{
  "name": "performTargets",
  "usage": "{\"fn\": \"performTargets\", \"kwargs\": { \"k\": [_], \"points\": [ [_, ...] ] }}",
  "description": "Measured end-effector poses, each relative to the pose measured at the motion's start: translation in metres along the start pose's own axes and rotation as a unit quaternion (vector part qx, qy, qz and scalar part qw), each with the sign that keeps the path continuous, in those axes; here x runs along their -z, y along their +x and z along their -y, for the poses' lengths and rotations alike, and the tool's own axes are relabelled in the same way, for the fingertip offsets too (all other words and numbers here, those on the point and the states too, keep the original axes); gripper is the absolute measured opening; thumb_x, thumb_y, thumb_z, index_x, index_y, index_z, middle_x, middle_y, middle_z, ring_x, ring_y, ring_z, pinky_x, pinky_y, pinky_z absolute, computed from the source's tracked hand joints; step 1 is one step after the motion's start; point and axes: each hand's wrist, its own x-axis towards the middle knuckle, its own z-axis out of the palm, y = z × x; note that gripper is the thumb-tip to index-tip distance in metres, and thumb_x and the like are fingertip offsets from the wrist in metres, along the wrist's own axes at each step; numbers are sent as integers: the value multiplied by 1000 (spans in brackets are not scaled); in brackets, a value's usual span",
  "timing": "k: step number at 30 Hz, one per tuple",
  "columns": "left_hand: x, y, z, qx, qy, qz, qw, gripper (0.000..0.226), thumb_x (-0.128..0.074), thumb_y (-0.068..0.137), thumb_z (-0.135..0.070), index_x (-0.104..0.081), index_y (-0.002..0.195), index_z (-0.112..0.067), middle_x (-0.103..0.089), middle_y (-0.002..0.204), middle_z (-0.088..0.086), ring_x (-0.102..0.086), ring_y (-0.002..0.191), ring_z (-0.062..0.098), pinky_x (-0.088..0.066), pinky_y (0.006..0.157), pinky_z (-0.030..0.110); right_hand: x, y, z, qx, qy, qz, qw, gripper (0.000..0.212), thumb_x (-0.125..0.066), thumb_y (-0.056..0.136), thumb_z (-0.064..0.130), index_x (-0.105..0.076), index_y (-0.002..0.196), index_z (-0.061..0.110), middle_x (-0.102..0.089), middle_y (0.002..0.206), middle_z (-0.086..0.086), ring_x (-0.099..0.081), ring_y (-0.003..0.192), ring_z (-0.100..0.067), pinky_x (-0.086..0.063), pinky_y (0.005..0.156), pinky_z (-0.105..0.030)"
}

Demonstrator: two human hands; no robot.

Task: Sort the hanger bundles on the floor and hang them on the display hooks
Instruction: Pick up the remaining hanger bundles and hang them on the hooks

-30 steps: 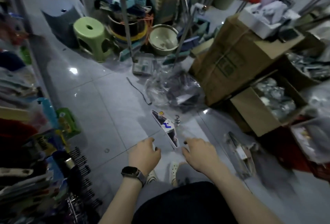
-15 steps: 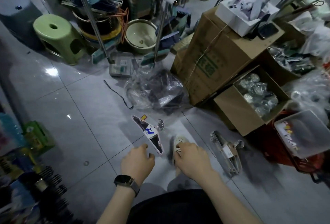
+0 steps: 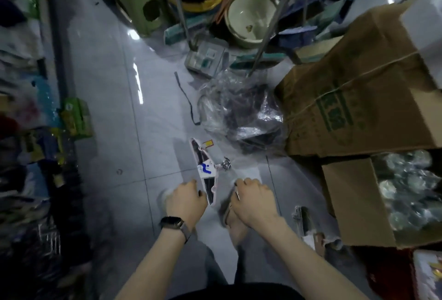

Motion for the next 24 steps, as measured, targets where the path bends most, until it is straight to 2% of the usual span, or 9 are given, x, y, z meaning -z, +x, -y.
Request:
{"fn": "performTargets", "kwargs": {
  "k": [2, 3, 5, 9, 12, 15, 18, 21, 24],
  "points": [
    [-22, 24, 5, 22, -27, -6, 999, 18, -53, 90, -24, -60, 102, -12, -67, 99, 10, -65, 92, 36, -56, 75, 42, -15, 26, -9, 15, -11, 8, 1000, 52, -31, 88, 39, -67, 111, 10, -70, 108, -12, -65, 101, -37, -47, 81, -40],
    [-35, 39, 9, 33, -43, -5, 999, 16, -54, 89, -23, -57, 100, -13, -65, 96, 9, -64, 90, 35, -56, 73, 42, -23, 41, -12, 18, -21, 24, 999, 45, -36, 92, 36, -64, 118, 11, -68, 114, -12, -63, 107, -36, -46, 84, -40],
    [-64, 71, 21, 56, -63, 2, 996, 21, -57, 89, -25, -55, 107, -14, -63, 100, 8, -62, 92, 36, -55, 74, 42, -50, 74, -18, 29, -33, 52, 998, 33, -47, 96, 25, -60, 124, 13, -66, 122, -11, -60, 113, -34, -45, 89, -40],
    [-131, 153, 45, 87, -109, 5, 990, 32, -66, 85, -30, -54, 107, -10, -65, 105, 13, -63, 93, 37, -56, 79, 44, -122, 142, -27, 28, -46, 88, 995, 32, -47, 96, 23, -59, 124, 13, -64, 128, -10, -58, 117, -34, -45, 91, -40],
    [-181, 213, 54, 96, -144, 7, 985, 39, -69, 86, -33, -54, 109, -5, -66, 110, 18, -62, 98, 39, -51, 76, 38, -177, 185, -34, 22, -50, 106, 993, 31, -48, 96, 24, -58, 124, 13, -63, 130, -10, -59, 119, -33, -45, 92, -37],
    [-233, 268, 59, 123, -172, 12, 977, 64, -72, 87, -42, -46, 131, -4, -58, 122, 17, -60, 110, 40, -44, 77, 37, -225, 220, -41, 19, -57, 117, 991, 36, -48, 97, 25, -56, 130, 14, -61, 131, -11, -60, 117, -34, -45, 91, -37],
    [-285, 315, 65, 139, -181, 14, 974, 113, -81, 77, -43, -11, 158, -6, -43, 142, 20, -50, 126, 43, -48, 97, 48, -263, 254, -47, 14, -44, 114, 992, 43, -48, 98, 25, -52, 140, 15, -60, 135, -10, -59, 120, -33, -46, 93, -38],
    [-324, 348, 63, 165, -185, 10, 969, 145, -91, 68, -51, 14, 161, -12, -29, 155, 20, -40, 135, 42, -43, 104, 52, -291, 279, -53, 6, -23, 114, 993, 46, -48, 99, 24, -48, 144, 14, -58, 136, -12, -57, 121, -34, -47, 93, -39],
    [-353, 367, 59, 186, -224, -2, 957, 158, -95, 60, -52, 24, 159, -20, -24, 158, 21, -36, 138, 45, -42, 104, 55, -313, 293, -58, -4, -8, 112, 994, 47, -48, 99, 26, -47, 145, 15, -58, 135, -13, -58, 119, -34, -48, 92, -39]
  ]
}}
